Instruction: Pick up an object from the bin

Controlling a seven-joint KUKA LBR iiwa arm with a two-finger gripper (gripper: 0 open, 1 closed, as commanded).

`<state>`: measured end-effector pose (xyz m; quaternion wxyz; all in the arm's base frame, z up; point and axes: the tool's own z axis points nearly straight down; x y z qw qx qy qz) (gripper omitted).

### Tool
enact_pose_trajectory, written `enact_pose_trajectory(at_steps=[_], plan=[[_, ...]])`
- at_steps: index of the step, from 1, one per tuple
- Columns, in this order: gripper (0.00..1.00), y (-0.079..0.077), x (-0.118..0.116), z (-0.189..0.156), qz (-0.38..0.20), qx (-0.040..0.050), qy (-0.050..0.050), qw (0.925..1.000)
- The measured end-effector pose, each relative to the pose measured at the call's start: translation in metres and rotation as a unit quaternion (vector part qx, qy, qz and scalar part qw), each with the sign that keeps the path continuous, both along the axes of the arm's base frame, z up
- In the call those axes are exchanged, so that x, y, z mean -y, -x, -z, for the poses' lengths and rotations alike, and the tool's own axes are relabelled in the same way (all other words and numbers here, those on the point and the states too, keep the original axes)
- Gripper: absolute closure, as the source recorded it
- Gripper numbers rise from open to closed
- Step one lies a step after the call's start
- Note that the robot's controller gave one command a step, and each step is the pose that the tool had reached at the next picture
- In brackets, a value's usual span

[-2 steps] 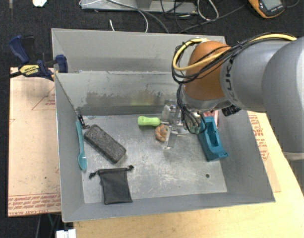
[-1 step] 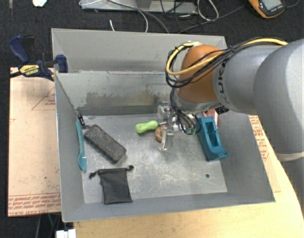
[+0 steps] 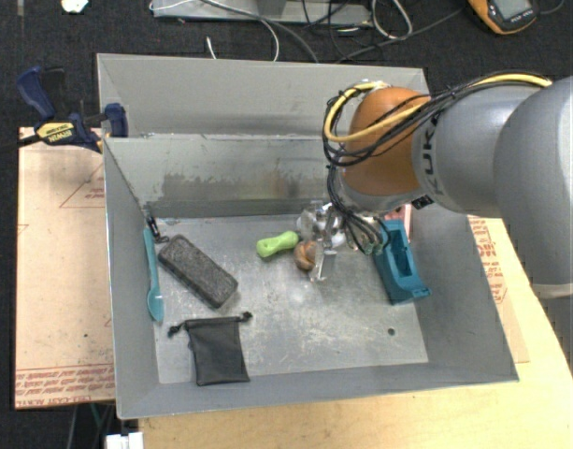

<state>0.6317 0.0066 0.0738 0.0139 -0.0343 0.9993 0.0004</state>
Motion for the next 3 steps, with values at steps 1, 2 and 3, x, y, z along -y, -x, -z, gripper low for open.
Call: enact_pose_trajectory(at_steps=[1,2,3], plan=[[1.00,0.000,0.000,0.000,0.000,0.0000,0.000,1.0000],[1.00,-0.007,0.026,0.000,-0.138,0.0044,0.001,0.9905],[1.00,-0.006,0.061,0.000,-0.204,0.0046,0.005,0.9789]])
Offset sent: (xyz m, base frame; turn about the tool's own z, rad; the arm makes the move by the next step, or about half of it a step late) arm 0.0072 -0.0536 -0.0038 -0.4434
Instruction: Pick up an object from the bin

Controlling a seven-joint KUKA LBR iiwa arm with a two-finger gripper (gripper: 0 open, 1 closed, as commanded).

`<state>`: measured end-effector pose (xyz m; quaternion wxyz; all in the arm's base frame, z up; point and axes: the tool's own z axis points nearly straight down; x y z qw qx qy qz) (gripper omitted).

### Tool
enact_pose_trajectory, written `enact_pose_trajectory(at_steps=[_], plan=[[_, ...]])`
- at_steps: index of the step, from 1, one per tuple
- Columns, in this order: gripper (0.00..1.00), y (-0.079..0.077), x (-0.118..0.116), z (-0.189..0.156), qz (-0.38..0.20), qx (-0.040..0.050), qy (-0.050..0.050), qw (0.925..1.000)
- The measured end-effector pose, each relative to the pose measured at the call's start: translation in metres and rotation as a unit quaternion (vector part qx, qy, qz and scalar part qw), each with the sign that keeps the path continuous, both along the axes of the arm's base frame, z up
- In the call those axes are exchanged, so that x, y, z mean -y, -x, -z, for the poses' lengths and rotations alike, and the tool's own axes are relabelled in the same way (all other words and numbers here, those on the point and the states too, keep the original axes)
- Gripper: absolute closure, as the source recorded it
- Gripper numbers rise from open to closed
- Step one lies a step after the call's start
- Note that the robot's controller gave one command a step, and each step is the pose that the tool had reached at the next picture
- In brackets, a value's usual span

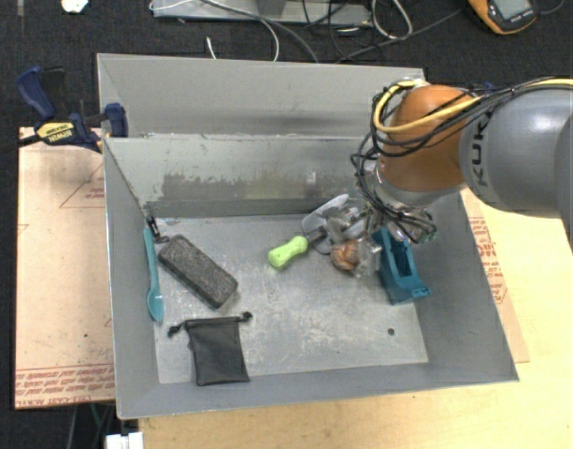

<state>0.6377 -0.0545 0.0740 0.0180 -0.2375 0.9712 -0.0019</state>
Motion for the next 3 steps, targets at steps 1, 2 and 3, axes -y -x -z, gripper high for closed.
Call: enact_pose_trajectory(at_steps=[1,2,3], plan=[[1.00,-0.018,0.017,0.001,-0.136,0.0031,0.001,0.9907],[1.00,-0.019,0.016,0.001,-0.177,0.0032,-0.002,0.9843],[1.00,-0.010,0.019,-0.070,-0.187,0.0008,0.001,0.9824]])
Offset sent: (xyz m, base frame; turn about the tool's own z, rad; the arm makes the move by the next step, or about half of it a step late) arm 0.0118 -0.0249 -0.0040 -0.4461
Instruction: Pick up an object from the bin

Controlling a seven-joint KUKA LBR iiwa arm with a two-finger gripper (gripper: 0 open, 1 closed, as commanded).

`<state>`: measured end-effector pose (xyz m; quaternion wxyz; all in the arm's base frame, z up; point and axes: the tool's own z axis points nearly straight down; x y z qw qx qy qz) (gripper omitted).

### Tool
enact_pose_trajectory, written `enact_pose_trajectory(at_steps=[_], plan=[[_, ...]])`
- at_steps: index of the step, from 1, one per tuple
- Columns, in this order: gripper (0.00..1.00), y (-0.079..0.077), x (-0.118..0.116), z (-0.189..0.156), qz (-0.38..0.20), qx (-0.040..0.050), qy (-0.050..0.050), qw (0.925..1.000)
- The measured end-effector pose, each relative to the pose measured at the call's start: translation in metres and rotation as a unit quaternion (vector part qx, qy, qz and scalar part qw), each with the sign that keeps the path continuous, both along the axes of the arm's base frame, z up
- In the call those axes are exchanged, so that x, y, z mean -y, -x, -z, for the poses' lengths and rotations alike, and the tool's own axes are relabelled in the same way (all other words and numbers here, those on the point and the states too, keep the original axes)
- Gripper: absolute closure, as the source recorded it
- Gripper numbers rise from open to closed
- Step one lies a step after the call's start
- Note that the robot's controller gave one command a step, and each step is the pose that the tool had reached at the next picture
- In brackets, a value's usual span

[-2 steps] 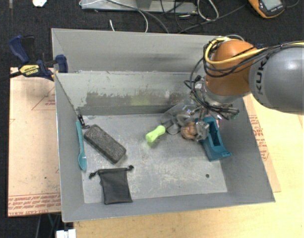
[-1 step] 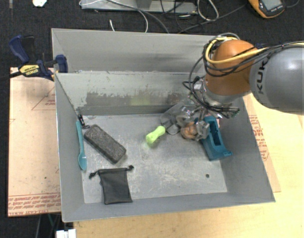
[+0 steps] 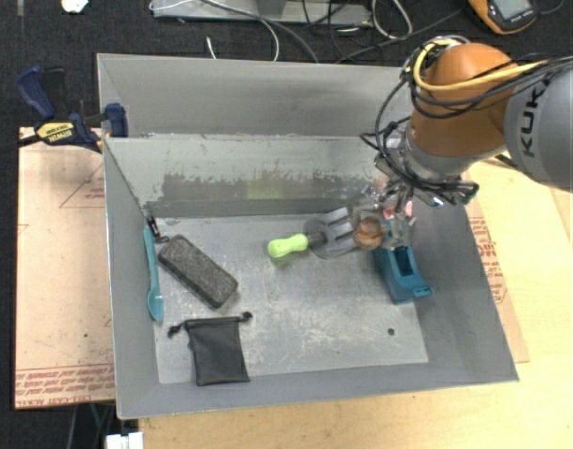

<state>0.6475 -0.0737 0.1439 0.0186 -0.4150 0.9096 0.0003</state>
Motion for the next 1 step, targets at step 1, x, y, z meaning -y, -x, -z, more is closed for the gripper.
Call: enact_pose_trajectory(at_steps=[1], plan=[[1.00,0.0031,-0.0055,-0.0829,-0.032,0.0015,-0.002,0.9995]])
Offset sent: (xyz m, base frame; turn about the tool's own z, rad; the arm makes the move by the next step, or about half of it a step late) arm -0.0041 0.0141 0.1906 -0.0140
